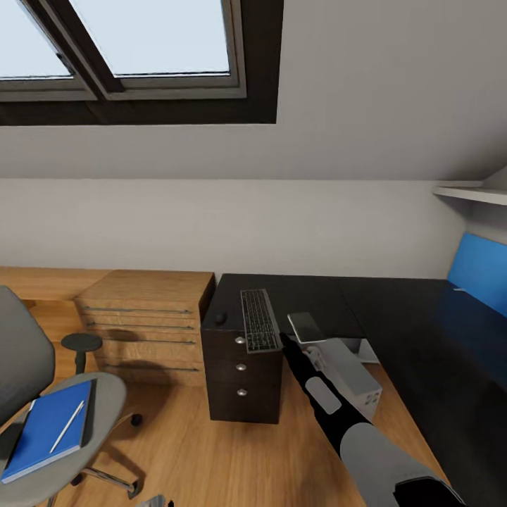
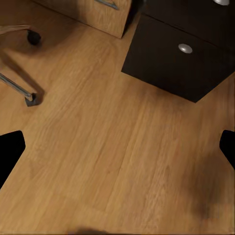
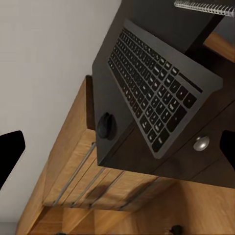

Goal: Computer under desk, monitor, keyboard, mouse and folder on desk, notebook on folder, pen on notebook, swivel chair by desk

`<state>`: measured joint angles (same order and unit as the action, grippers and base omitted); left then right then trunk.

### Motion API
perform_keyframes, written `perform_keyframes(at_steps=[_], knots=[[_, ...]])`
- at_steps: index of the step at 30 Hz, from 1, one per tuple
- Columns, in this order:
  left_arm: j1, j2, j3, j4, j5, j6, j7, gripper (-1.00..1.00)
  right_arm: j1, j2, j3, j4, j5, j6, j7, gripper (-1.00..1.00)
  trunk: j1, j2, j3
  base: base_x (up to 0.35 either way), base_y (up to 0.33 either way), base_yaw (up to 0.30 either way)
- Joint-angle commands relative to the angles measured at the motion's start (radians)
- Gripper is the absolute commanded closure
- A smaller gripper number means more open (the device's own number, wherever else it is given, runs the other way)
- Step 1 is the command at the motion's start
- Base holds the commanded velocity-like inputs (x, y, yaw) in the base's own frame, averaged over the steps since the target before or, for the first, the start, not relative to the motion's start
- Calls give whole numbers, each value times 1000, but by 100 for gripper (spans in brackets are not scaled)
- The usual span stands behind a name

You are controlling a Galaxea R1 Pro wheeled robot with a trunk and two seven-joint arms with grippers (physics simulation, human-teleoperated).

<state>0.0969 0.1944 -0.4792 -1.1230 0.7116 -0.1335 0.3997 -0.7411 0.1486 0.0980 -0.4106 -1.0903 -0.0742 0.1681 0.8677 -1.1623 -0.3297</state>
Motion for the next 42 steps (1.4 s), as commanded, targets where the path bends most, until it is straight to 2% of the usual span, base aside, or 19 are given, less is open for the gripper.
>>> perform_keyframes(at_steps=[1,4,5,7,9,11,15,16,21,27,34,42], knots=[[0,4,-7,-43,12,-4,6,-100,-1,0,7,2,-12,-13,2,-100,4,-8,-4,21,2,0],[8,33,-10,-132,14,15,6,-100,-1,1,5,2,-13,-19,3,-100,16,-29,-13,9,1,0],[13,54,-11,-157,16,20,7,-100,-1,1,5,2,-14,-20,3,-100,19,-36,-17,4,0,0],[19,93,-13,-196,32,24,7,-100,0,2,4,3,-16,-22,2,-100,27,-50,-23,2,0,0],[22,109,-14,-218,54,26,7,-100,-1,2,4,4,-23,-22,1,-100,35,-64,-29,1,0,0],[24,115,-14,-231,65,26,7,-100,-1,2,4,4,-34,-22,1,-100,42,-78,-35,0,0,0],[47,123,-15,-278,79,28,9,-100,-1,2,4,11,-84,-21,-1,-100,58,-106,-48,0,0,0],[64,125,-15,-305,81,28,9,-100,-1,2,6,25,-105,-21,-5,-100,62,-113,-51,0,0,0],[112,142,-16,-368,82,30,10,-100,-1,2,9,74,-145,-21,-17,-100,81,-148,-67,0,0,0],[131,155,-33,-391,83,31,11,-100,-1,12,11,95,-155,-44,-26,-100,104,-190,-86,0,0,0],[134,154,-38,-387,83,32,11,-100,-1,25,11,98,-159,-64,-22,-100,131,-239,-107,0,0,0],[134,154,-46,-379,83,32,11,-100,-1,26,9,99,-161,-59,-17,-100,161,-295,-133,0,0,0]])
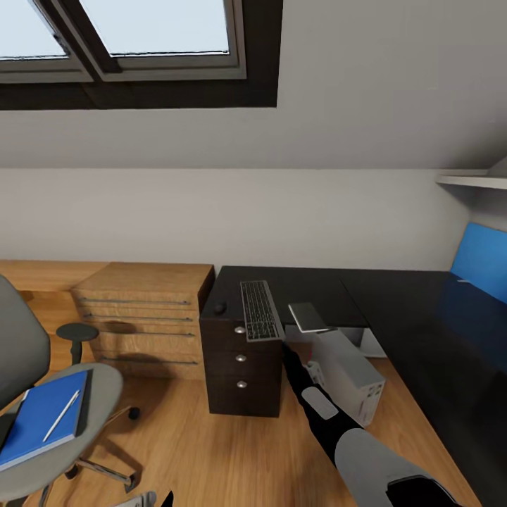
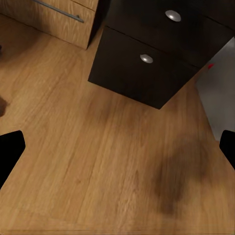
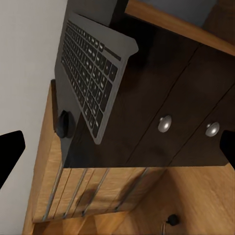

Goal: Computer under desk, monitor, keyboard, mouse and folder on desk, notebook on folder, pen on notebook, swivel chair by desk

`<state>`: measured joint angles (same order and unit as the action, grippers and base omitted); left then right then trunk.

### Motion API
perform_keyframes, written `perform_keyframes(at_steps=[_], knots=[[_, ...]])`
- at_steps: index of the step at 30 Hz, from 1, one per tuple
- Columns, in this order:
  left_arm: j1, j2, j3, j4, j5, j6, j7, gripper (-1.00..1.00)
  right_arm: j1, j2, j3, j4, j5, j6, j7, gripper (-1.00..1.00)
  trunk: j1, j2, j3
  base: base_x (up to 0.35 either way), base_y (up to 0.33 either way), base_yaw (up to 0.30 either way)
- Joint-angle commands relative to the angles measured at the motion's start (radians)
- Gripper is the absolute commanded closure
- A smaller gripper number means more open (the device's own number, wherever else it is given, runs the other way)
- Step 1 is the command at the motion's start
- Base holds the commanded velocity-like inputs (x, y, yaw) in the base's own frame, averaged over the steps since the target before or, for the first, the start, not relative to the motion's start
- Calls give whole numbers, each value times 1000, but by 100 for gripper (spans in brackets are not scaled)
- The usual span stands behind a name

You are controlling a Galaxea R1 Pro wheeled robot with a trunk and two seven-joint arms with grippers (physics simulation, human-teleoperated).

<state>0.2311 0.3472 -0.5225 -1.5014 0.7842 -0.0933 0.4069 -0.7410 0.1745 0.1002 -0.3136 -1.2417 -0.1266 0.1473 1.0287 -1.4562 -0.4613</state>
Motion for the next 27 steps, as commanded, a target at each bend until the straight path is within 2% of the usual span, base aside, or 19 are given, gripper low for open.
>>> perform_keyframes(at_steps=[1,13,16,17,19,22,27], knots=[[0,1,-6,-1,10,-8,4,-100,-1,0,6,2,-10,-6,4,-100,4,-8,-4,0,0,0],[0,0,-48,0,8,-9,5,-100,-1,0,7,-1,-10,-4,5,-100,50,-92,-42,0,0,0],[0,-1,-101,0,4,-9,6,-100,-1,0,7,-3,-10,-4,12,-100,61,-113,-51,0,0,0],[0,-1,-104,0,3,-9,6,-100,-1,0,7,-3,-10,-4,17,-100,65,-120,-54,0,0,0],[0,-1,-108,0,3,-9,6,-100,-1,0,6,-3,-10,-4,44,-100,73,-134,-60,0,0,0],[0,-1,-112,0,1,-9,6,-100,0,0,4,0,-10,-4,150,-100,84,-155,-70,0,0,0],[0,-1,-112,0,2,-9,5,-100,0,0,3,4,-12,-3,182,-100,104,-190,-86,0,0,0]])
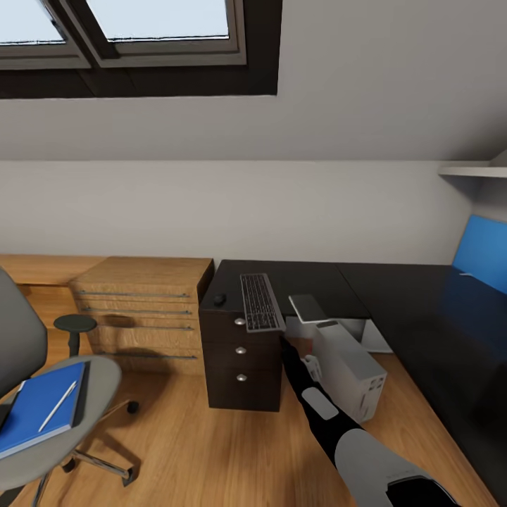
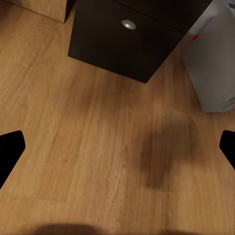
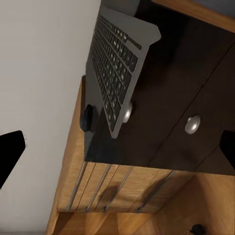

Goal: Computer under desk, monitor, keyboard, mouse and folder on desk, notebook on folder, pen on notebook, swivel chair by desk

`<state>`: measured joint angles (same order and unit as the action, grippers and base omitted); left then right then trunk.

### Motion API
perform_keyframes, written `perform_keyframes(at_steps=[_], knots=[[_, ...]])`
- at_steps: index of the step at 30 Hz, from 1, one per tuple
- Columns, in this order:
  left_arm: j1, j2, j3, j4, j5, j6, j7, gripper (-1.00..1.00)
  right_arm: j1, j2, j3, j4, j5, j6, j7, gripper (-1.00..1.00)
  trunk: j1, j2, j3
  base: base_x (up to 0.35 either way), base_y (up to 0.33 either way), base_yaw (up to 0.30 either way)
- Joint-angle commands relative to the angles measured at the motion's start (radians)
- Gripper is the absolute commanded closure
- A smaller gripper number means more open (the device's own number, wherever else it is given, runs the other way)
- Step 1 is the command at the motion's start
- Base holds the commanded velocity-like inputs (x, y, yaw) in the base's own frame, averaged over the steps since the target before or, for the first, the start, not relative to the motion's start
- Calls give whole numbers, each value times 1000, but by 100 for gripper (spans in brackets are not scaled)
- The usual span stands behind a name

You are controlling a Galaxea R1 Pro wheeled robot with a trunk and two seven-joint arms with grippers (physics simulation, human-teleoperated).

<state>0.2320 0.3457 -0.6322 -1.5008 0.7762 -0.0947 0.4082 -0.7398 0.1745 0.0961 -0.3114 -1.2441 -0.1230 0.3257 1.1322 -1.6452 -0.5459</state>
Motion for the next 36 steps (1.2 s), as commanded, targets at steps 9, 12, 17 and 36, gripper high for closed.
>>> perform_keyframes(at_steps=[9,12,17,36], knots=[[0,1,-2,-1,11,-8,3,-100,-1,0,6,5,-289,157,5,-100,35,-64,-29,0,0,0],[0,1,-1,-1,9,-8,3,-100,-1,0,6,6,-347,207,6,-100,46,-85,-39,0,0,0],[0,1,-1,-1,8,-8,3,-100,-1,0,7,5,-372,227,7,-100,65,-120,-54,0,0,0],[0,1,0,-1,9,-9,4,-100,-1,0,13,-4,-131,151,14,-100,138,-253,-114,0,0,0]])
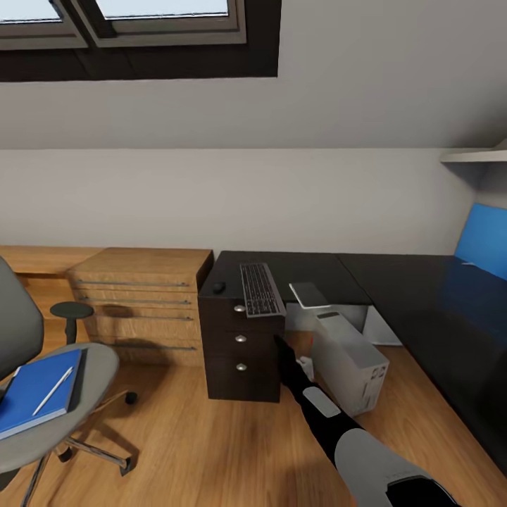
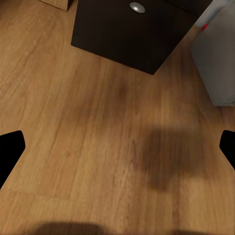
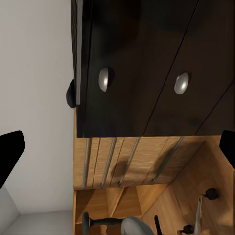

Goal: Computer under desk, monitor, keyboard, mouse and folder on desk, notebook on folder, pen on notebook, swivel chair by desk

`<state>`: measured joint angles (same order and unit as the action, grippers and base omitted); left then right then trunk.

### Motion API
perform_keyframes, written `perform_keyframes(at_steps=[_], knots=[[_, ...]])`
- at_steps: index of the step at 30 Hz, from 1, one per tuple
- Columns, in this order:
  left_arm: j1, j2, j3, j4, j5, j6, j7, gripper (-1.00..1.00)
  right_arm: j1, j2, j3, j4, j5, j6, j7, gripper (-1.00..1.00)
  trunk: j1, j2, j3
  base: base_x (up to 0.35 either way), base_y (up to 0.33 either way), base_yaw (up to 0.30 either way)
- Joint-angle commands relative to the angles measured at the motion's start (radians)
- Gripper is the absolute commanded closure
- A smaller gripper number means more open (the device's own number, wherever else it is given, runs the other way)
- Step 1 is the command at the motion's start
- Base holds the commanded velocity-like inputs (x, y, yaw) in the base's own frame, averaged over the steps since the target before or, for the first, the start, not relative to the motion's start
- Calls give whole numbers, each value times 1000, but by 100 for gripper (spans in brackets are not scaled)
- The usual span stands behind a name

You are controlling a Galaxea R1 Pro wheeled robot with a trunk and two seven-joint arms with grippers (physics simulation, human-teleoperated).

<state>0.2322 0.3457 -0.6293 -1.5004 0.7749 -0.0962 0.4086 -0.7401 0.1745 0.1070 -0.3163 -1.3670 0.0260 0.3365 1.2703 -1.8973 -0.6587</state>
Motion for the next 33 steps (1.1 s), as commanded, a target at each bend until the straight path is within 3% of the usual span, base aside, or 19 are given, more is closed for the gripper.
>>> perform_keyframes(at_steps=[1,8,13,19,33], knots=[[-1,1,-3,-1,10,-8,4,-100,-1,0,2,1,-6,2,4,-100,4,-8,-4,0,0,0],[-1,2,-3,-1,9,-8,2,-100,-1,0,2,0,-1,0,45,-100,31,-57,-26,0,0,0],[-1,4,-3,20,12,-9,-1,-100,-1,0,2,3,0,1,100,-100,31,-57,-26,0,0,0],[-1,4,-3,42,12,-10,-2,-100,-1,0,2,2,0,0,103,-100,31,-57,-26,69,0,0],[-1,3,-3,67,12,-10,-1,-100,-1,0,2,0,1,0,106,-100,31,-57,-26,248,0,0]])
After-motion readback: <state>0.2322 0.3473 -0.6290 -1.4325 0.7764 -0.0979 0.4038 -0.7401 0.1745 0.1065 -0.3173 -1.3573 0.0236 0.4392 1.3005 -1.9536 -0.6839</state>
